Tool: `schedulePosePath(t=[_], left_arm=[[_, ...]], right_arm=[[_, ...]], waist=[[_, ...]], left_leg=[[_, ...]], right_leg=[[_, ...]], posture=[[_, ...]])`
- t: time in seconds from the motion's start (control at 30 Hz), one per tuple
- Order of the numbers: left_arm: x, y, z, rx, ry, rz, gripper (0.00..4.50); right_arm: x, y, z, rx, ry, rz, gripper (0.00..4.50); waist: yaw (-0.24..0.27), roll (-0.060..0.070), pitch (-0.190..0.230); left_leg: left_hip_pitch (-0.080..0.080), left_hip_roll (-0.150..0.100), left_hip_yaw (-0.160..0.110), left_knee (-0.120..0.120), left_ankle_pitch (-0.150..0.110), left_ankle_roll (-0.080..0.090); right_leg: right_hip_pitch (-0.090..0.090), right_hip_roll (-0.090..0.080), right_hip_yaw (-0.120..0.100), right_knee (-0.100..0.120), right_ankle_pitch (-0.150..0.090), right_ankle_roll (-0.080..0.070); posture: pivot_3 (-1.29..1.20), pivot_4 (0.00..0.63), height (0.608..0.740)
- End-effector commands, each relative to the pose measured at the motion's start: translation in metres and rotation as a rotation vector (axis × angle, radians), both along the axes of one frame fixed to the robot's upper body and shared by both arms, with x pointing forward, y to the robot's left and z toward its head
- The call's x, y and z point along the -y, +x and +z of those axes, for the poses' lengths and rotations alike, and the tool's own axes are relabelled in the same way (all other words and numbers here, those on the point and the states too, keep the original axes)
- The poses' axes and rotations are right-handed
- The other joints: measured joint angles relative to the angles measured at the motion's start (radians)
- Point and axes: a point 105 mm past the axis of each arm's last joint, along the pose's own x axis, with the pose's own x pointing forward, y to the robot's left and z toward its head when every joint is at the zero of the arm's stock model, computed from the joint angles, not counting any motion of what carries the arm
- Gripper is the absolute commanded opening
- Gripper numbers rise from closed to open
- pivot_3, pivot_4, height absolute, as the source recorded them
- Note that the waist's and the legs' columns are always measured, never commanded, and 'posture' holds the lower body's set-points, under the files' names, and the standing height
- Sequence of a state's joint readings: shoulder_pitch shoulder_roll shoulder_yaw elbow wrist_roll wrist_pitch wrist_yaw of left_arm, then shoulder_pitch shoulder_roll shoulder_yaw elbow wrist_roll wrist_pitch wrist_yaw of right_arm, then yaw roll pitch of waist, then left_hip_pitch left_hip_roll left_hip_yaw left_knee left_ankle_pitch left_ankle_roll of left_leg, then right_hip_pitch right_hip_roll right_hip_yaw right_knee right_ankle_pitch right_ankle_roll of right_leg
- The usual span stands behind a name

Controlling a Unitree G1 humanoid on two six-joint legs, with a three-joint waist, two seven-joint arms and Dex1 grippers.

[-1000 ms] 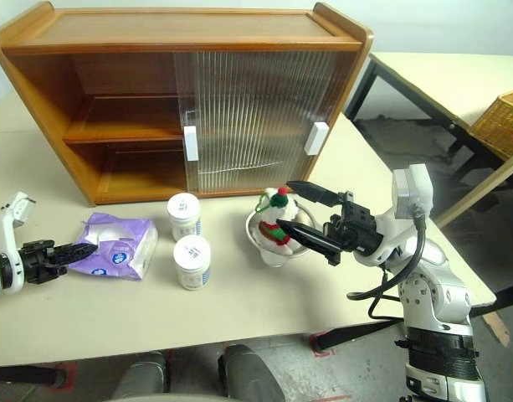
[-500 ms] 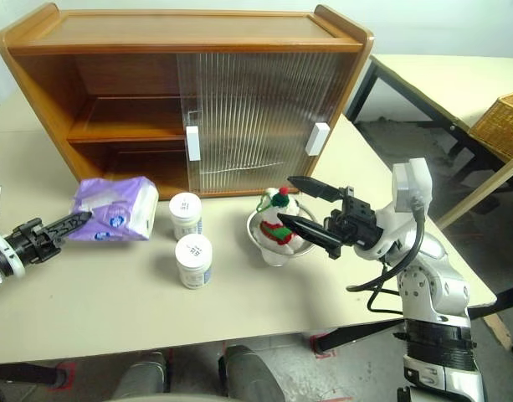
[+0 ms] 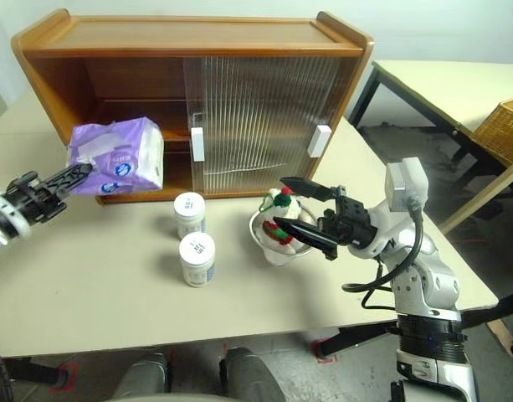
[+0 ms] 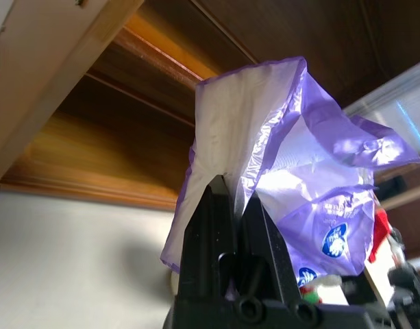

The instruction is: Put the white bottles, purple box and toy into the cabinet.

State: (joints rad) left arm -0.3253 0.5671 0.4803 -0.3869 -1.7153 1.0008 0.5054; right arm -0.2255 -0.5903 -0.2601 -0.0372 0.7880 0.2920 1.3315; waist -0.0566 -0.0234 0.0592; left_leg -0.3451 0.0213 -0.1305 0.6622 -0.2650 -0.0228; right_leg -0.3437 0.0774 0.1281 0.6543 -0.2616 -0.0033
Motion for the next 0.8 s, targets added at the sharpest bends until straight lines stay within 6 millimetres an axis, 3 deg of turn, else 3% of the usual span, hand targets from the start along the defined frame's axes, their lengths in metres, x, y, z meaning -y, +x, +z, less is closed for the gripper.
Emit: schedulePosePath(t=[0.03, 0.33, 0.63, 0.8], left_arm=[[0.002, 0.011, 0.018, 0.019, -0.027, 0.097, 0.03], [0.002, 0.033, 0.05, 0.072, -0.104, 0.207, 0.03], [0.004, 0.058, 0.045, 0.041, -0.162, 0.279, 0.03], [0.014, 0.061, 0.048, 0.057, -0.161, 0.244, 1.38]], right_arm=[[-0.003, -0.004, 0.0, 0.011, -0.001, 0.004, 4.5], [-0.005, -0.006, -0.004, 0.008, 0.002, -0.005, 4.5], [-0.007, -0.009, -0.007, 0.036, -0.006, -0.03, 4.5], [-0.006, -0.01, -0.006, 0.039, -0.009, -0.049, 4.5]], waist=[[0.001, 0.0, 0.0], [-0.005, -0.002, 0.002], [-0.024, -0.002, 0.004], [-0.04, -0.003, 0.004]], left_leg=[[0.0, 0.0, 0.0, 0.0, 0.0, 0.0], [-0.002, -0.003, 0.0, -0.001, -0.002, 0.002], [-0.004, -0.006, 0.0, 0.0, -0.004, 0.006], [-0.006, -0.008, 0.0, 0.0, -0.005, 0.009]], right_leg=[[0.0, 0.0, 0.0, 0.0, 0.0, 0.0], [-0.002, -0.001, 0.002, 0.0, 0.0, 0.0], [-0.003, -0.002, 0.004, -0.001, -0.002, 0.004], [-0.003, -0.003, 0.006, -0.003, -0.003, 0.004]], posture=[[-0.12, 0.049, 0.74], [-0.14, 0.053, 0.74], [-0.19, 0.054, 0.74], [-0.2, 0.053, 0.74]])
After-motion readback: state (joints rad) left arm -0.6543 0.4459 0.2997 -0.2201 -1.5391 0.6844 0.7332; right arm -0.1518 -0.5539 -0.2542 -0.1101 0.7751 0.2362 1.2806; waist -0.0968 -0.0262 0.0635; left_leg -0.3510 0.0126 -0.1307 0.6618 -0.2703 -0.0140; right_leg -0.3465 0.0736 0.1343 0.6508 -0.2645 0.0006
